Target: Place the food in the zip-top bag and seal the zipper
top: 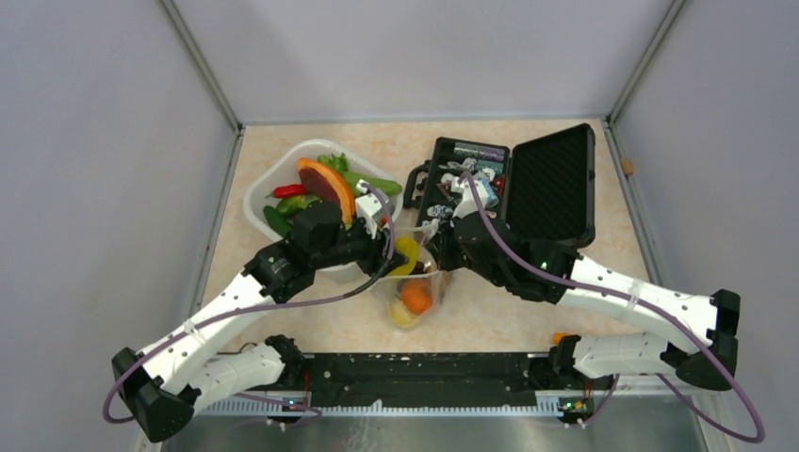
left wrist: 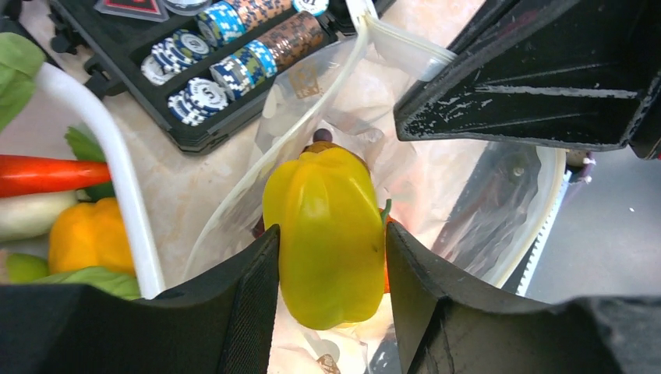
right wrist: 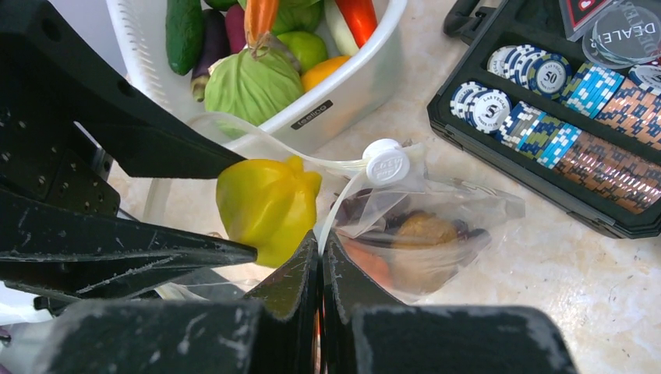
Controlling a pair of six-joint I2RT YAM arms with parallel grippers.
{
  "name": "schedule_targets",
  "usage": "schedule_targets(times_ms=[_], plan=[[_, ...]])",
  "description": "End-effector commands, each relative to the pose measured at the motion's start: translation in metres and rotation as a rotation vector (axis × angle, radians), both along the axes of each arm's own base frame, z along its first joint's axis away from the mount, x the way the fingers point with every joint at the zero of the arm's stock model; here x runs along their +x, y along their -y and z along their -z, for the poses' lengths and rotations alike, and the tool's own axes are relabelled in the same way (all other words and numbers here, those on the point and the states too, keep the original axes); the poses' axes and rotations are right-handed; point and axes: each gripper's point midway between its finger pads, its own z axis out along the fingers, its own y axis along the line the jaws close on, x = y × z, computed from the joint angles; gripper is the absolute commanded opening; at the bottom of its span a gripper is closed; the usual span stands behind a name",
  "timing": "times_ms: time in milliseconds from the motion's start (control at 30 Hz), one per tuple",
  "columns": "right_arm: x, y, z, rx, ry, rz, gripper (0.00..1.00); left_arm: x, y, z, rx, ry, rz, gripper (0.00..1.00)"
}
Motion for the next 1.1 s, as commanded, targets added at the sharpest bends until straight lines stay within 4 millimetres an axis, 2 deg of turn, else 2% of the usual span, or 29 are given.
schedule_targets(times_ms=[0, 267, 400, 500, 633, 733, 800, 900, 1000, 1067], plan=[[0.005, 0.002, -0.025, 0.094, 0.048, 0.031, 0.00, 0.011, -0.007, -0.029, -0.006, 0.115, -0.046, 0.55], [0.005, 0.002, -0.024, 0.100, 0.045, 0.032, 0.00, 0.005, -0.003, -0.025, -0.003, 0.077, -0.006, 0.60], [0.005, 0.003, -0.025, 0.100, 0.047, 0.036, 0.00, 0.004, -0.005, -0.029, -0.002, 0.077, -0.016, 0.60], [0.005, 0.005, -0.027, 0.110, 0.052, 0.040, 0.00, 0.006, -0.011, -0.046, -0.035, 0.120, -0.052, 0.65], [0.004, 0.007, -0.028, 0.123, 0.058, 0.042, 0.01, -0.005, -0.019, -0.095, -0.130, 0.171, -0.067, 0.70], [0.004, 0.008, -0.025, 0.128, 0.056, 0.047, 0.00, -0.007, -0.027, -0.116, -0.183, 0.237, -0.095, 0.79], [0.004, 0.007, -0.025, 0.127, 0.054, 0.042, 0.00, -0.003, -0.033, -0.117, -0.183, 0.263, -0.133, 0.80], [0.003, 0.007, -0.024, 0.117, 0.053, 0.038, 0.01, 0.014, -0.050, -0.108, -0.134, 0.263, -0.266, 0.82], [0.003, 0.008, -0.023, 0.114, 0.053, 0.041, 0.01, 0.039, -0.081, -0.097, -0.085, 0.244, -0.509, 0.84], [0.004, 0.008, -0.024, 0.115, 0.055, 0.041, 0.01, 0.049, -0.104, -0.095, -0.087, 0.240, -0.667, 0.89]])
